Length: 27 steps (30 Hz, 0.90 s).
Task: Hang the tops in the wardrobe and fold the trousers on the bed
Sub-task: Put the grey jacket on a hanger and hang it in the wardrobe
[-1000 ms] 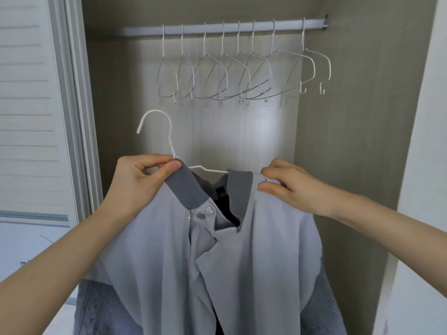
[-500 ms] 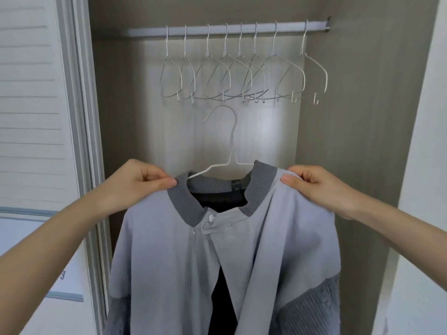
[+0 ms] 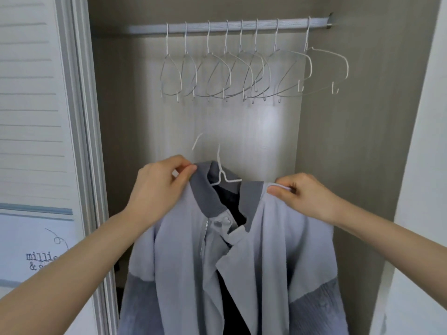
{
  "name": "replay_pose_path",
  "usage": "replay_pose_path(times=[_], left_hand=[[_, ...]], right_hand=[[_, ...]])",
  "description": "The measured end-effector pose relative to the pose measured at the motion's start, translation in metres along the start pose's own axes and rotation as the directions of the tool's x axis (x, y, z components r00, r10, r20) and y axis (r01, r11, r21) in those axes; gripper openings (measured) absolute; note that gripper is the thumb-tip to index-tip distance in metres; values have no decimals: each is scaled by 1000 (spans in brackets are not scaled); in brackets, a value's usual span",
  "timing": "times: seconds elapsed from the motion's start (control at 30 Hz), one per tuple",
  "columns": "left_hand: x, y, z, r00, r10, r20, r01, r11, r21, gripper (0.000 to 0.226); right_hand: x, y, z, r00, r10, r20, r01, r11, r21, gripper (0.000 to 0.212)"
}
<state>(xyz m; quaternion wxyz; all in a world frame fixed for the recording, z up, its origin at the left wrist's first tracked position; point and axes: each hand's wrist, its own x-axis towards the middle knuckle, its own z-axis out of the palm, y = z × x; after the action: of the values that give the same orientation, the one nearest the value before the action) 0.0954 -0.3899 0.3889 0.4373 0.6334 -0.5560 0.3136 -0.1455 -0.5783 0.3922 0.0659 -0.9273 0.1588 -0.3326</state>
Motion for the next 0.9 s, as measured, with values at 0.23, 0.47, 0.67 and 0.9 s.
replay_pose_path(times=[0.23, 0.47, 0.67, 0.9], left_hand=[[4, -18, -4, 912, -40, 409, 121, 977, -174, 21], [-4, -9, 2, 926, -278, 254, 367, 817, -444, 18], [2, -4, 8, 864, -457, 213, 493, 678, -544, 22], [-1, -15, 1, 883, -306, 355, 453, 755, -474, 13]], right_hand=[[-17, 9, -25, 987, 125, -96, -95, 957, 276, 50], [-12, 22, -27, 976, 219, 7, -217, 964, 151, 58], [-27, -14, 13, 990, 124, -71, -138, 959, -248, 48], [-2, 4, -5, 965, 261, -33, -233, 906, 353, 35]])
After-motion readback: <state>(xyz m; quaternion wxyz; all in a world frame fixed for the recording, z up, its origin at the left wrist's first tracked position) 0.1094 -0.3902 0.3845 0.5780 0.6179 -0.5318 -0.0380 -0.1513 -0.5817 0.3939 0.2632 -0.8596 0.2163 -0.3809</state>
